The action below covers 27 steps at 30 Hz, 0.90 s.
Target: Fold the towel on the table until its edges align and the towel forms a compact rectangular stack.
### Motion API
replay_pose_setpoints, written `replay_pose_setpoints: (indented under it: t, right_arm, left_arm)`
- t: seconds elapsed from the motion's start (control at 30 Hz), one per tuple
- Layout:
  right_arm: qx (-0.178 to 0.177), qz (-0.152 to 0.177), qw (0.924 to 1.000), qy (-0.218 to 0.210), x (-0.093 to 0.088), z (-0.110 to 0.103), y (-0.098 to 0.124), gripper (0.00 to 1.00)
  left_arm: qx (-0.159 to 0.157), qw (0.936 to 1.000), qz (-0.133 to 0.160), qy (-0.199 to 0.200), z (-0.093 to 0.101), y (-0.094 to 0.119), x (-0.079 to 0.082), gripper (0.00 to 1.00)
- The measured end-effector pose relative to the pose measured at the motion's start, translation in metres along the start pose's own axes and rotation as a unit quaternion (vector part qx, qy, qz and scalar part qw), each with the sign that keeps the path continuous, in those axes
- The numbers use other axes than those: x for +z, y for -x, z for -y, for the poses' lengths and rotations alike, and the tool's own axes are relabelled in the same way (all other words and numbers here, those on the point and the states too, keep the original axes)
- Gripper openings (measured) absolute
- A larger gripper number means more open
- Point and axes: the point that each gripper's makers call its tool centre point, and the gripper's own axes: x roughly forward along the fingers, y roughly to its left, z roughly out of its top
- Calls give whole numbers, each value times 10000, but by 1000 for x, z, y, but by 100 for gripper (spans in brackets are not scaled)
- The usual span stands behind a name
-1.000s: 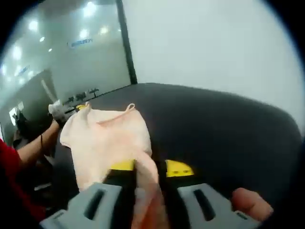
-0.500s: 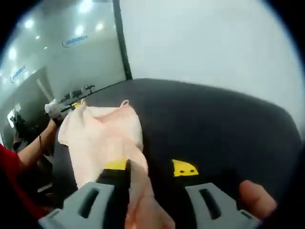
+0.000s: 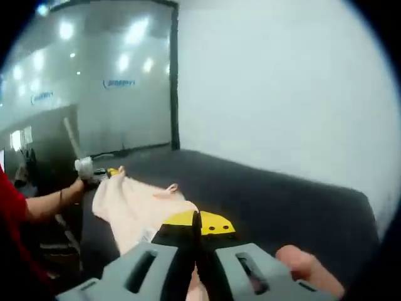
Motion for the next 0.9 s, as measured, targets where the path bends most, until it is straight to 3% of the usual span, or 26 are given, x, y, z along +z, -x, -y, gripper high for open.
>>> replay_pose_setpoints:
  t: [0.07,0.13,0.17,0.23,0.27,0.33,0.4,0.43,0.53,0.6,0.67,0.7,0.77,0.83,0.9]
  right_arm:
    - [-340,441,9984,101,27,14,19,0]
    - [-770,872,9929,243,52,27,45,0]
    - [-892,1020,9900,405,63,31,58,0]
    - [-1094,1258,9839,638,81,34,78,0]
    - [-1238,1381,9797,758,91,39,90,0]
    - [-1429,1561,9735,869,110,44,111,0]
    - [-1732,1794,9620,1110,134,56,133,0]
    - [-1878,1856,9569,1213,143,62,143,0]
    - [-1877,1981,9547,1184,160,68,164,0]
    - [-1710,1751,9640,1037,146,68,157,0]
    - [-1334,1169,9801,888,103,60,137,0]
    - [-1265,981,9835,847,87,54,132,0]
    - [-1052,593,9858,1164,58,37,127,0]
    - [-800,197,9832,1628,26,11,129,0]
    - [-546,-455,9698,2332,-14,-11,138,0]
  left_arm:
    - [-106,9997,105,188,-2,5,18,0]
    - [-372,9937,193,1044,4,11,38,0]
    - [-420,9949,21,921,3,13,46,0]
    - [-337,9980,-46,530,3,15,63,0]
    - [-358,9988,74,337,4,16,83,0]
    - [-357,9988,70,315,4,17,111,0]
    - [-384,9988,166,257,-2,18,142,0]
    - [-401,9987,238,196,5,23,155,0]
    - [-345,9974,531,-334,9,30,200,0]
    - [-351,9961,477,-654,19,33,210,0]
    - [-273,9951,274,-907,25,29,207,0]
    - [-345,9948,251,-927,28,25,203,0]
    - [-395,9947,159,-940,32,24,194,0]
    - [-400,9943,124,-981,34,32,185,0]
    - [-391,9943,105,-986,29,32,179,0]
